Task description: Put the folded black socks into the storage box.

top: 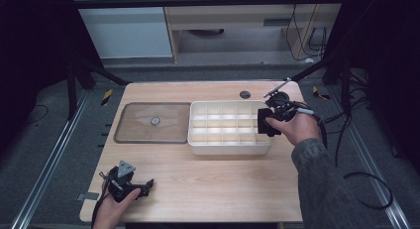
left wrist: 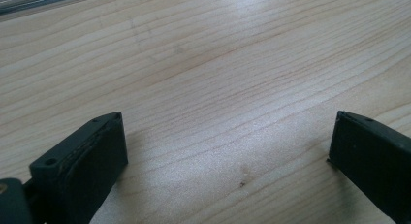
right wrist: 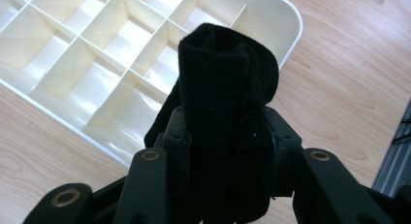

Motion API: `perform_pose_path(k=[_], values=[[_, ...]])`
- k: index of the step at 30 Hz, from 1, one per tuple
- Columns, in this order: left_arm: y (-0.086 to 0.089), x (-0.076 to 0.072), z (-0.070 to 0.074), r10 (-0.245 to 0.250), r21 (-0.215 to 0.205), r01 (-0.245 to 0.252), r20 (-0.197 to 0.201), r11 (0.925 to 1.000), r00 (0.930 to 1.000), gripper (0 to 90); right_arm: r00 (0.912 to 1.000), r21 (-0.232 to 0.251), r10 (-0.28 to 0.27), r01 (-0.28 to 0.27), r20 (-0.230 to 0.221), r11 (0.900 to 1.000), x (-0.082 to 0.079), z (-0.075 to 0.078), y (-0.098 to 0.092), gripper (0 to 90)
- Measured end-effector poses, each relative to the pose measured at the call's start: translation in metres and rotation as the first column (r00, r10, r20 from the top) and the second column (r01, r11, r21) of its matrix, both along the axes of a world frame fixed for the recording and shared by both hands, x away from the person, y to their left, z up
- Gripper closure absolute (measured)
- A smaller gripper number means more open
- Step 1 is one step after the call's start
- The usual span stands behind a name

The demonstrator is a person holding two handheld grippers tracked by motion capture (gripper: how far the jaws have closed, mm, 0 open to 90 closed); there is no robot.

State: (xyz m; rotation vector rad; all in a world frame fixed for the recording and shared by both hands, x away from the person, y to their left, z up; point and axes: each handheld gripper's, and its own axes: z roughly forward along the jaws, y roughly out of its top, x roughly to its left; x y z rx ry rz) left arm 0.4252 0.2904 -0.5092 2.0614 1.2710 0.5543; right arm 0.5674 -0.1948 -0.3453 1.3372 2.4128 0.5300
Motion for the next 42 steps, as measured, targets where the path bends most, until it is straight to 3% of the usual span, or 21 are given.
perform_pose_path(k=[8,16,24,42], values=[[0.0,0.0,0.0,0.002,-0.004,-0.002,-0.002,1.0,1.0,0.0,0.9995,-0.003,-0.006,0.006,-0.032,1.0,0.006,-0.022,0.003,61.9],[0.0,0.0,0.0,0.0,0.0,0.0,-0.003,1.0,1.0,0.0,0.9989,-0.045,-0.014,0.012,-0.045,0.999,0.008,-0.036,0.002,61.9],[0.0,0.0,0.0,0.0,0.002,0.0,-0.003,1.0,1.0,0.0,0.9983,-0.063,-0.005,0.001,-0.059,0.998,0.01,-0.041,0.008,62.0],[0.0,0.0,0.0,0.001,0.0,-0.001,-0.002,1.0,1.0,0.0,0.9973,-0.036,-0.012,0.009,-0.073,0.999,0.007,-0.056,0.013,62.6]])
